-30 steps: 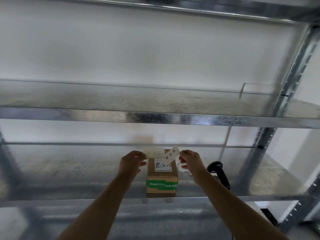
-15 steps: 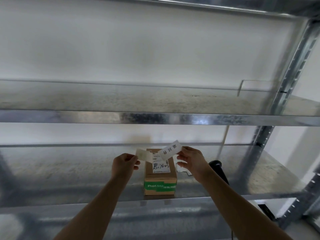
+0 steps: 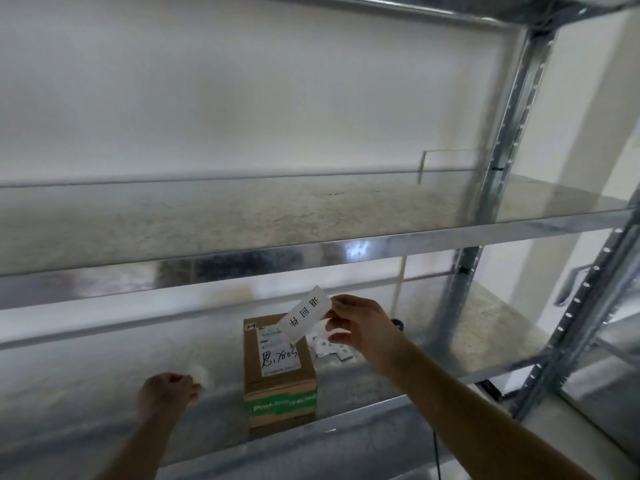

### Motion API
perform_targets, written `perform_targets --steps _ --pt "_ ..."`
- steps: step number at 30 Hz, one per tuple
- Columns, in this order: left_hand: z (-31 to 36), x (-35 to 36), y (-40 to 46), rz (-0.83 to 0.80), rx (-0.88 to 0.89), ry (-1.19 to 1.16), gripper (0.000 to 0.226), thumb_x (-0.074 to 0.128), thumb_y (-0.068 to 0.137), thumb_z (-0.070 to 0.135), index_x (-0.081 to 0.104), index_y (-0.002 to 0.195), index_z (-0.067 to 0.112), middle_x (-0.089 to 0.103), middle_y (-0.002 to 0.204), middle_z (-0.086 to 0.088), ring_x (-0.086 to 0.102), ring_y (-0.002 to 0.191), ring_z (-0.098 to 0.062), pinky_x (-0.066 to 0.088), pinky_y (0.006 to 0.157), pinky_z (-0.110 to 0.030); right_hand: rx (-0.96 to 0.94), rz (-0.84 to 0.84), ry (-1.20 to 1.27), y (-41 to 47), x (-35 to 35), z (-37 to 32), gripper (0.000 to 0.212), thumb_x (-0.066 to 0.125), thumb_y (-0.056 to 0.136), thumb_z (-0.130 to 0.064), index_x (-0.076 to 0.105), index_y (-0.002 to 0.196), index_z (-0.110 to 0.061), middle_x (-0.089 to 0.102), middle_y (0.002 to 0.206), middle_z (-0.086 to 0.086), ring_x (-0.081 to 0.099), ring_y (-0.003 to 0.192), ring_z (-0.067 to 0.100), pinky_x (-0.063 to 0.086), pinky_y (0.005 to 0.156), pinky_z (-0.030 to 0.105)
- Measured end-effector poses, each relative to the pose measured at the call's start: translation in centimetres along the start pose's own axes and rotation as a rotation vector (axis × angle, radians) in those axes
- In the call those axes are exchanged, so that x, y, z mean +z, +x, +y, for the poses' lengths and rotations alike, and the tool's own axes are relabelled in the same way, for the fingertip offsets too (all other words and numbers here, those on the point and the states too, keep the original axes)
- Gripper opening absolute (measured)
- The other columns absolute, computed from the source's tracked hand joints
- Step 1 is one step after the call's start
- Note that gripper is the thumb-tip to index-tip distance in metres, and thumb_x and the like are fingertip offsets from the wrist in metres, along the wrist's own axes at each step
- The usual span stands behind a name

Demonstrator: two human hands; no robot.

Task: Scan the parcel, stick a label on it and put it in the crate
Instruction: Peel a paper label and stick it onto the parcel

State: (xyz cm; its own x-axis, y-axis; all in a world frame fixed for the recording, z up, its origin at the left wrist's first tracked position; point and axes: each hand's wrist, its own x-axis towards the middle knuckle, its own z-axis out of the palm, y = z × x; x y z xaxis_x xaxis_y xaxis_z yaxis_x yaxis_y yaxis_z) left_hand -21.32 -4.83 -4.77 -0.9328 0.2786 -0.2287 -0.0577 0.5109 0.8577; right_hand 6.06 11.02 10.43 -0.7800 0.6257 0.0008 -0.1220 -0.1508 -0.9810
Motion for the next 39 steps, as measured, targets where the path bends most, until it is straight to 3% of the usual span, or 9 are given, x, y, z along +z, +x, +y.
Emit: perform_targets --steps 5,10,13,15,18,20,24,32,39 --pt "-1.6 3.4 -0.3 -0.014 -0.055 0.023 0.025 0.065 0.077 0.005 0.066 0.052 0.002 0.068 0.058 -0.015 0.069 0.066 -0.034 0.058 0.072 -0.045 0.046 0.050 -0.003 1.1 -1.2 0.9 0.018 0.049 0.093 -0.006 0.066 0.094 0.000 0.071 0.077 0.006 0.062 0.065 0.015 0.052 0.068 0.030" --pt "-1.8 5.6 -2.3 -0.054 -0.018 -0.015 0.036 0.062 0.079 0.001 0.054 0.045 0.009 0.055 0.052 -0.011 0.055 0.056 -0.024 0.042 0.057 -0.029 0.119 0.079 -0.023 1.7 -1.5 3.6 0.023 0.046 0.095 -0.008 0.068 0.092 -0.004 0.070 0.078 0.007 0.061 0.066 0.015 0.050 0.069 0.031" --pt "-0.5 5.8 -3.5 -0.099 -0.041 0.002 0.014 0.064 0.080 0.005 0.067 0.093 -0.001 0.067 0.090 -0.022 0.061 0.085 -0.032 0.047 0.075 -0.036 0.162 0.079 -0.041 1.9 -1.0 4.6 0.025 0.043 0.097 -0.011 0.067 0.094 -0.004 0.070 0.078 0.005 0.061 0.070 0.015 0.051 0.069 0.029" --pt "0.3 5.3 -4.0 -0.128 -0.071 0.037 0.051 0.065 0.082 0.009 0.047 0.128 -0.002 0.059 0.118 -0.024 0.056 0.104 -0.035 0.046 0.091 -0.040 0.181 0.072 -0.063 2.1 -0.4 4.5 0.026 0.042 0.097 -0.012 0.066 0.096 -0.002 0.071 0.078 0.004 0.062 0.071 0.015 0.050 0.070 0.029" --pt "2.7 3.5 -5.0 -0.122 -0.018 0.014 0.055 0.063 0.084 0.014 0.041 0.132 -0.003 0.057 0.105 -0.018 0.055 0.094 -0.031 0.044 0.087 -0.039 0.182 0.070 -0.082 2.7 1.1 3.3 0.025 0.042 0.097 -0.012 0.064 0.095 0.000 0.070 0.079 0.006 0.064 0.069 0.014 0.049 0.068 0.029" --pt "4.9 1.9 -5.6 -0.129 0.130 0.061 0.043 0.059 0.087 0.021 0.050 0.124 0.000 0.057 0.120 -0.021 0.055 0.105 -0.034 0.043 0.086 -0.037 0.163 0.125 -0.164 3.4 2.3 2.5 0.024 0.042 0.097 -0.011 0.062 0.091 0.000 0.066 0.081 0.008 0.060 0.070 0.016 0.048 0.065 0.026" --pt "8.5 -0.7 -7.7 -0.177 0.402 0.091 0.013 0.057 0.088 0.018 0.059 0.075 0.020 0.064 0.085 -0.001 0.058 0.081 -0.018 0.044 0.076 -0.029 0.155 0.213 -0.270 4.5 4.9 3.1 0.023 0.044 0.096 -0.013 0.059 0.084 -0.001 0.059 0.079 0.012 0.057 0.067 0.020 0.049 0.064 0.027" --pt "8.9 -2.7 -11.2 -0.138 0.501 -0.139 0.014 0.062 0.086 0.013 0.062 0.073 0.019 0.066 0.073 0.001 0.064 0.074 -0.018 0.051 0.070 -0.026 0.079 0.071 -0.327 3.4 11.1 5.8 0.021 0.051 0.095 -0.018 0.061 0.077 -0.012 0.064 0.087 0.018 0.061 0.083 0.034 0.054 0.080 0.036" --pt "8.5 -4.3 -12.8 -0.207 0.476 -0.248 0.009 0.066 0.082 0.016 0.066 0.072 0.016 0.069 0.071 -0.001 0.065 0.070 -0.015 0.049 0.061 -0.020 -0.006 -0.035 -0.417 2.5 12.7 6.0 0.021 0.056 0.092 -0.020 0.067 0.088 -0.002 0.060 0.069 0.002 0.055 0.059 0.011 0.045 0.058 0.018"
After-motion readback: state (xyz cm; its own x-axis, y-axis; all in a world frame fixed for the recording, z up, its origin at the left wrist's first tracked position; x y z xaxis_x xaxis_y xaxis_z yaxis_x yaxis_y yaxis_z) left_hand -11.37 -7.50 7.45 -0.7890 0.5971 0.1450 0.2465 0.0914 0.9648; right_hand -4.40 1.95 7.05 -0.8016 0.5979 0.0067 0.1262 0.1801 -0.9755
